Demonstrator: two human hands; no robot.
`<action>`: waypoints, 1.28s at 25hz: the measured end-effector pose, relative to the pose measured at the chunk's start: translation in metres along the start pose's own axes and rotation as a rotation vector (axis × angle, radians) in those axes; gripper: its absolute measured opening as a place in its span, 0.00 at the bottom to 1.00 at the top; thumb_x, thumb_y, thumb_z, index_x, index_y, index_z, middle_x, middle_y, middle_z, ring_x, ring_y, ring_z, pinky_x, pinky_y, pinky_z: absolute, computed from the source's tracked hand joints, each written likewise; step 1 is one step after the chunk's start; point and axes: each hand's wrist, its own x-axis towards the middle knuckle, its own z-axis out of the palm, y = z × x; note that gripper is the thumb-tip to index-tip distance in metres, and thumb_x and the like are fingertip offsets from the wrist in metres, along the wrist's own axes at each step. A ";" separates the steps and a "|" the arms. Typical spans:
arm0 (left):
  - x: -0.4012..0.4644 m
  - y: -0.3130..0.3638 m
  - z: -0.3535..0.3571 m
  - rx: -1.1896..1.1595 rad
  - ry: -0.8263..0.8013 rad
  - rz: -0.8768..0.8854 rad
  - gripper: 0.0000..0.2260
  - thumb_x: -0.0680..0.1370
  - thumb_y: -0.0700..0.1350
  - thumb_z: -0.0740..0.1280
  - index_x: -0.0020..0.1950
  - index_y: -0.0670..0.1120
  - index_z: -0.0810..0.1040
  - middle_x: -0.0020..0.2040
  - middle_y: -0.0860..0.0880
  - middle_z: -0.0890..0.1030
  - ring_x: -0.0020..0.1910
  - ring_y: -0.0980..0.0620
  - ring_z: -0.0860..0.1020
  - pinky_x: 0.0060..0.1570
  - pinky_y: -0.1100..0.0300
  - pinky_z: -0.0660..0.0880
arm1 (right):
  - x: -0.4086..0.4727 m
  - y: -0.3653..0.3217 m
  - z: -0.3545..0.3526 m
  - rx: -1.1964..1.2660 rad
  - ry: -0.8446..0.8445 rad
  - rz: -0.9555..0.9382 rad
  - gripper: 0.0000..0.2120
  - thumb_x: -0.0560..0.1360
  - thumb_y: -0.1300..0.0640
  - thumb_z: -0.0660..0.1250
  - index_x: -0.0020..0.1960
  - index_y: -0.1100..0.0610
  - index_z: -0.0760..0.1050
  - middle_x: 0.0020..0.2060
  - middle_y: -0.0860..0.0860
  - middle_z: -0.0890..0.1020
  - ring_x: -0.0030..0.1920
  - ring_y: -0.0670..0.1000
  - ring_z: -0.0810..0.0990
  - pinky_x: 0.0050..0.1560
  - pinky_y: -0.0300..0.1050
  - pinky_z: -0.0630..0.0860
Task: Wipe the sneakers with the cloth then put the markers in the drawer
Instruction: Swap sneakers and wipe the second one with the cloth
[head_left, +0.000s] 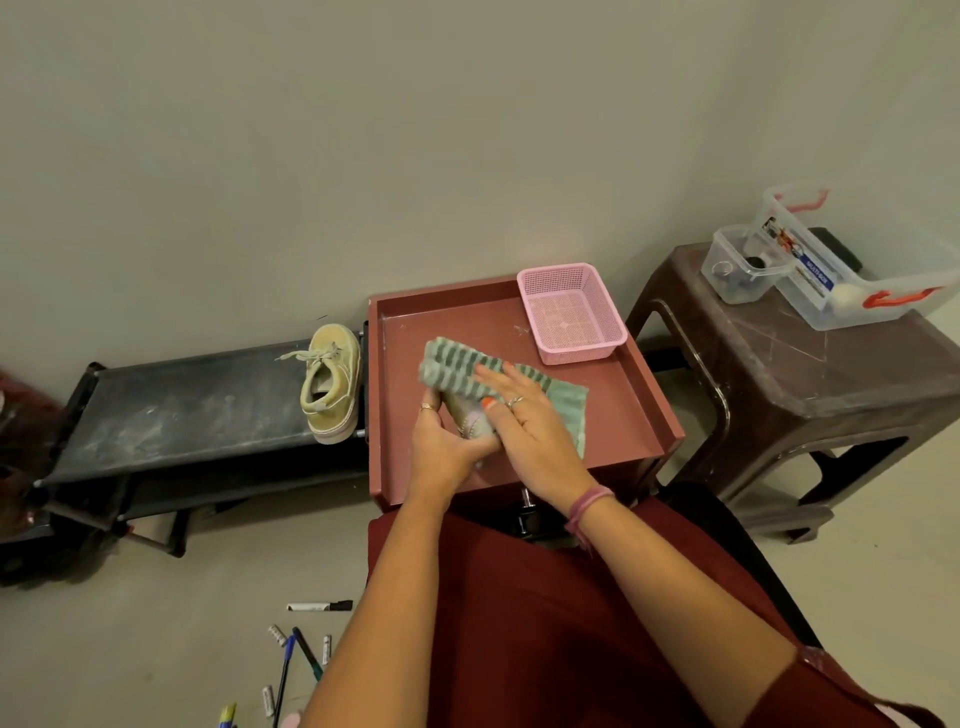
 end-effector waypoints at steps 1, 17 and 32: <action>0.002 -0.001 0.000 -0.008 0.001 0.002 0.40 0.58 0.44 0.79 0.68 0.51 0.69 0.58 0.55 0.79 0.53 0.65 0.78 0.50 0.69 0.75 | 0.008 0.000 -0.001 -0.015 0.019 0.027 0.15 0.79 0.53 0.55 0.60 0.47 0.76 0.58 0.40 0.76 0.62 0.38 0.69 0.67 0.38 0.62; -0.010 -0.014 -0.017 0.053 -0.014 0.020 0.40 0.55 0.50 0.82 0.64 0.58 0.69 0.59 0.58 0.77 0.60 0.61 0.75 0.59 0.62 0.73 | 0.067 -0.018 -0.007 -0.253 -0.286 0.371 0.15 0.81 0.55 0.52 0.44 0.59 0.74 0.46 0.57 0.79 0.42 0.53 0.73 0.43 0.46 0.65; 0.014 0.007 0.033 -0.182 -0.176 0.055 0.37 0.59 0.36 0.81 0.63 0.51 0.69 0.60 0.49 0.77 0.59 0.54 0.78 0.55 0.59 0.77 | 0.016 -0.014 -0.065 0.385 0.132 0.366 0.11 0.80 0.57 0.59 0.44 0.55 0.79 0.39 0.49 0.82 0.38 0.44 0.79 0.36 0.32 0.74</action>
